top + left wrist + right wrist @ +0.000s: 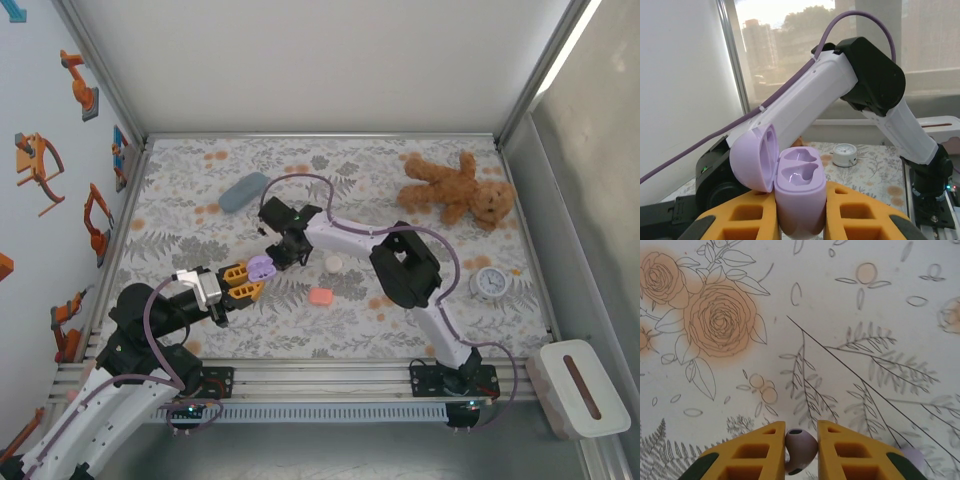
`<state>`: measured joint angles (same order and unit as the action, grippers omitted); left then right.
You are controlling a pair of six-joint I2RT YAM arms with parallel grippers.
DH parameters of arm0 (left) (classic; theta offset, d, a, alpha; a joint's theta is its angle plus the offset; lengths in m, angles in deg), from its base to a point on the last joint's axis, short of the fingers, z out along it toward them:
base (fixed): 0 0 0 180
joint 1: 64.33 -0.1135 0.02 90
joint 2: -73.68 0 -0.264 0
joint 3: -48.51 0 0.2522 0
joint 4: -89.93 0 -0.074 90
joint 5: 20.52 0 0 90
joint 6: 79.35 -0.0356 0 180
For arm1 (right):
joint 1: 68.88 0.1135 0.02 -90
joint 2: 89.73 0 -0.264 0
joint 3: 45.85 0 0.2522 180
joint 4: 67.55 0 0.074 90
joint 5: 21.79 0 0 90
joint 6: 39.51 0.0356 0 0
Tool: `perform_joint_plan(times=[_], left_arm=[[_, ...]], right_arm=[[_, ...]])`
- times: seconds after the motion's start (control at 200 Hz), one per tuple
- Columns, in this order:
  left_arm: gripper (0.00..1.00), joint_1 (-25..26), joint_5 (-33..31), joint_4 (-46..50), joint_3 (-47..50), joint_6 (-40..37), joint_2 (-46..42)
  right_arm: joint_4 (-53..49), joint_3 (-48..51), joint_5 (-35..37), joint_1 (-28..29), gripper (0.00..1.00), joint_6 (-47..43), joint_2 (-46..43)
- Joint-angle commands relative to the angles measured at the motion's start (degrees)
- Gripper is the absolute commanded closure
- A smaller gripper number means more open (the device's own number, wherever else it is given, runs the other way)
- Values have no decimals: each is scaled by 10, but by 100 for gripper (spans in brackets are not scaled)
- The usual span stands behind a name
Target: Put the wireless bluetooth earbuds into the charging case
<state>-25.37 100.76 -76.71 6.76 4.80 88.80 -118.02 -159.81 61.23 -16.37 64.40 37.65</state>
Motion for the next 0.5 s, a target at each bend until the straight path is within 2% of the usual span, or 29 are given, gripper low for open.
perform_joint_plan(times=[0.0,0.28,0.496], left_arm=[[93,1,1,-8,-15,-1,-5],[93,2,2,-42,-1,17,20],[95,4,8,-92,17,38,61]], right_arm=[[55,45,-3,-18,81,-1,-84],[114,164,16,-48,81,-33,-261],[120,206,42,-51,81,-105,-396]])
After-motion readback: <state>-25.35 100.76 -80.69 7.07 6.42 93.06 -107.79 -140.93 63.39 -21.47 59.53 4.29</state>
